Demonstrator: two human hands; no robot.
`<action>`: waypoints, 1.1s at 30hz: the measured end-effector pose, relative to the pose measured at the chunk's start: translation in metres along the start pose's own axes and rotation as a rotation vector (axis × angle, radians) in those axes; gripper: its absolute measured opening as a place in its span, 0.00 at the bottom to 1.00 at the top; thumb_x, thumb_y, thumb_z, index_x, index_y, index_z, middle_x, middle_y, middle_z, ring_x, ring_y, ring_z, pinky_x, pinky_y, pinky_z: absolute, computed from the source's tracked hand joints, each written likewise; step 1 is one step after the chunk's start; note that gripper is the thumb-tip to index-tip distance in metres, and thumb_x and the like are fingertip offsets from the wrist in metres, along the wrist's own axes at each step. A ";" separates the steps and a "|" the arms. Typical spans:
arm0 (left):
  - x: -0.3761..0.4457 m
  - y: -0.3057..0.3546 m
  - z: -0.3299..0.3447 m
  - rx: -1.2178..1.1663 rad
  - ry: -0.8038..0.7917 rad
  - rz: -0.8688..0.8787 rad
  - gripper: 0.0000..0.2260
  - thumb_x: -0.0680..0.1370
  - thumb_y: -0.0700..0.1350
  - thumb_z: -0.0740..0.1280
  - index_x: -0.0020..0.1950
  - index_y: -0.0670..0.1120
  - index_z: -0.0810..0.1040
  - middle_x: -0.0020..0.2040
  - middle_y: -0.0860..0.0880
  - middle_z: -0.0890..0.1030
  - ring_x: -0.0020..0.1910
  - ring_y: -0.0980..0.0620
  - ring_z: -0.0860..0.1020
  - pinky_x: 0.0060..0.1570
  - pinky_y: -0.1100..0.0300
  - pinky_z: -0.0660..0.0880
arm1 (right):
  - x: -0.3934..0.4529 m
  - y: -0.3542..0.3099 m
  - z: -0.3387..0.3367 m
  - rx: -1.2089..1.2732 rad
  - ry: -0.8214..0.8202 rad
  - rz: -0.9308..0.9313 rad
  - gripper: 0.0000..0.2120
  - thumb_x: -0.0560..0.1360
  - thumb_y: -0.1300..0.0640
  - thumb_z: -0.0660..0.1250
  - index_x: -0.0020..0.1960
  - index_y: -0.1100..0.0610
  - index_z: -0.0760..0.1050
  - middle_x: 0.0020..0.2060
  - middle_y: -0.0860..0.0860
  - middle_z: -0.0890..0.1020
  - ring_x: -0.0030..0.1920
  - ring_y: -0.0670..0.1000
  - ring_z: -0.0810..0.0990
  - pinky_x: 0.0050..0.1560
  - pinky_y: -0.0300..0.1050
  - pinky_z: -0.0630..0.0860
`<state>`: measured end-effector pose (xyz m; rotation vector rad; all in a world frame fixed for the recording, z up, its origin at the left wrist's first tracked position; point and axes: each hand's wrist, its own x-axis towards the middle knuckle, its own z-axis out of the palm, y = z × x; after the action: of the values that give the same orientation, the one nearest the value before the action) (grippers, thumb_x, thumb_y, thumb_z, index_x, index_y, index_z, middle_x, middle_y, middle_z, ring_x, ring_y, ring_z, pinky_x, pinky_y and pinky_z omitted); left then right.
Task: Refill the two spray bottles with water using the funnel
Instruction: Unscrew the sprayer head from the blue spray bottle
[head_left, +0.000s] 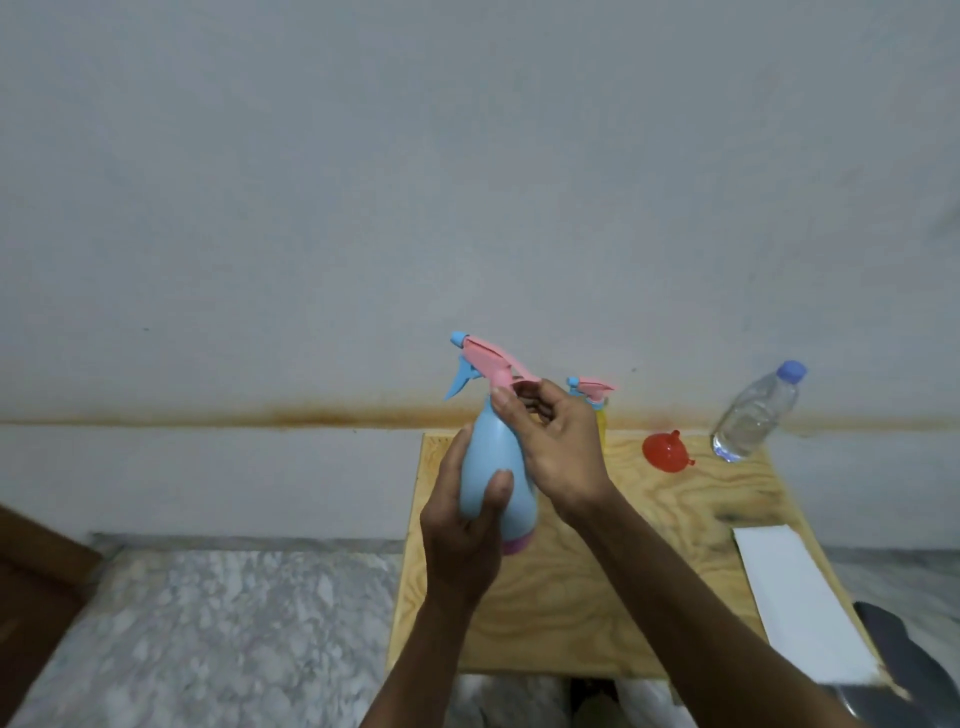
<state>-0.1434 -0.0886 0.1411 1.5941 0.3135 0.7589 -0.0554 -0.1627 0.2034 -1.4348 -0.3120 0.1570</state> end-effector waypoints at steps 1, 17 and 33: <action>0.000 0.003 -0.001 -0.028 0.008 -0.016 0.23 0.74 0.57 0.68 0.68 0.62 0.71 0.63 0.69 0.77 0.61 0.64 0.78 0.52 0.70 0.76 | -0.001 -0.003 0.000 -0.012 -0.006 -0.006 0.07 0.76 0.55 0.72 0.51 0.58 0.82 0.42 0.51 0.86 0.44 0.45 0.83 0.47 0.43 0.79; 0.012 0.025 0.007 -0.065 -0.043 -0.040 0.23 0.71 0.58 0.69 0.66 0.62 0.73 0.62 0.68 0.78 0.61 0.62 0.79 0.50 0.67 0.78 | -0.001 -0.026 -0.010 -0.010 -0.061 0.030 0.14 0.76 0.44 0.70 0.47 0.56 0.81 0.41 0.60 0.81 0.41 0.51 0.77 0.44 0.52 0.74; 0.011 0.021 0.000 -0.095 -0.060 -0.063 0.19 0.74 0.59 0.68 0.64 0.70 0.73 0.65 0.49 0.79 0.60 0.46 0.81 0.53 0.42 0.82 | -0.015 -0.022 0.007 -0.032 0.152 -0.037 0.09 0.75 0.52 0.72 0.55 0.50 0.82 0.48 0.44 0.85 0.51 0.45 0.83 0.48 0.42 0.81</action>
<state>-0.1405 -0.0859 0.1643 1.5078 0.2790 0.6668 -0.0734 -0.1632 0.2241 -1.4627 -0.2167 0.0127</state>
